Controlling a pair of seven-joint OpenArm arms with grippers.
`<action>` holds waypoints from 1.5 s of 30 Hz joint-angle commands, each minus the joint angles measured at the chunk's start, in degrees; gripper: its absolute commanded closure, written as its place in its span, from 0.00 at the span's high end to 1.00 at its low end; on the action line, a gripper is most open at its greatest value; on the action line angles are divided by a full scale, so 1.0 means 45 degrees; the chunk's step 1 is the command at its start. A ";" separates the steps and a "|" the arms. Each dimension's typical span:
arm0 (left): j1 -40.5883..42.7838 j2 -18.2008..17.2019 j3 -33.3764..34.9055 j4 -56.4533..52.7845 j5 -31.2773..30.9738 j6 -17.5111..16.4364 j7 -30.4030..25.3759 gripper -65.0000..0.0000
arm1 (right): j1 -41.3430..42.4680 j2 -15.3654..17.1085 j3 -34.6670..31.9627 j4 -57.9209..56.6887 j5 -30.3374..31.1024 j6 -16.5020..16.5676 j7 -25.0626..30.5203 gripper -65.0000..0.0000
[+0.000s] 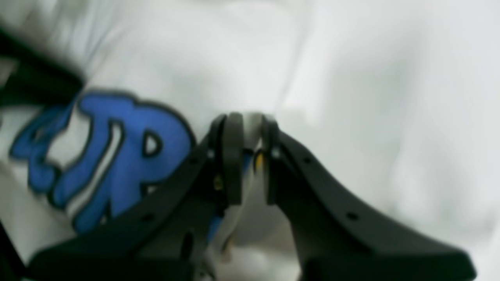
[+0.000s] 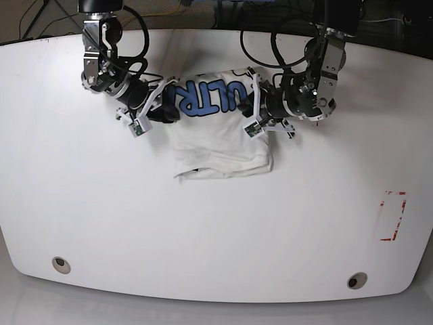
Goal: Layout the t-shirt on the table in an organized manner, then fold the t-shirt properly
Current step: 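Fold the bundle over again with both grippers toward the printed lettering, then carry the folded shirt with the left gripper toward the table edge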
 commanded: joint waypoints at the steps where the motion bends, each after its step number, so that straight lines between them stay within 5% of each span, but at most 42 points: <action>1: -0.0062 -0.0167 0.0023 0.0311 0.0305 0.0099 0.0226 0.12 | -0.0291 -0.0100 0.0019 0.0631 0.0231 0.0124 0.0310 0.12; 7: -0.0140 -0.0733 0.0023 0.1054 0.0305 0.0099 0.0246 0.12 | -0.0838 -0.0393 0.0000 0.1081 0.0231 0.0124 0.0310 0.13; 18: -0.0297 -0.0655 -0.0114 0.3242 0.0305 0.0099 0.0558 0.12 | -0.1092 -0.0120 0.0137 0.3210 0.0231 0.0124 -0.0374 0.13; 25: -0.0707 0.0986 -0.0661 0.3789 0.0325 0.0148 0.0383 0.12 | -0.1033 0.0173 0.1485 0.4968 0.0328 0.0124 -0.2171 0.13; 35: -0.0531 0.2627 0.1742 0.2480 0.2259 0.3411 -0.3720 0.12 | -0.0974 0.0330 0.2579 0.5359 0.0309 0.0124 -0.2289 0.13; 39: -0.0257 0.3350 0.2094 0.0819 0.2982 0.4172 -0.5205 0.12 | -0.0974 0.0564 0.2813 0.5359 0.0328 0.0124 -0.2289 0.13; 45: -0.0316 0.3426 0.2778 -0.2248 0.3060 0.4622 -0.6611 0.11 | -0.0974 0.0584 0.2911 0.5359 0.0328 0.0124 -0.2289 0.13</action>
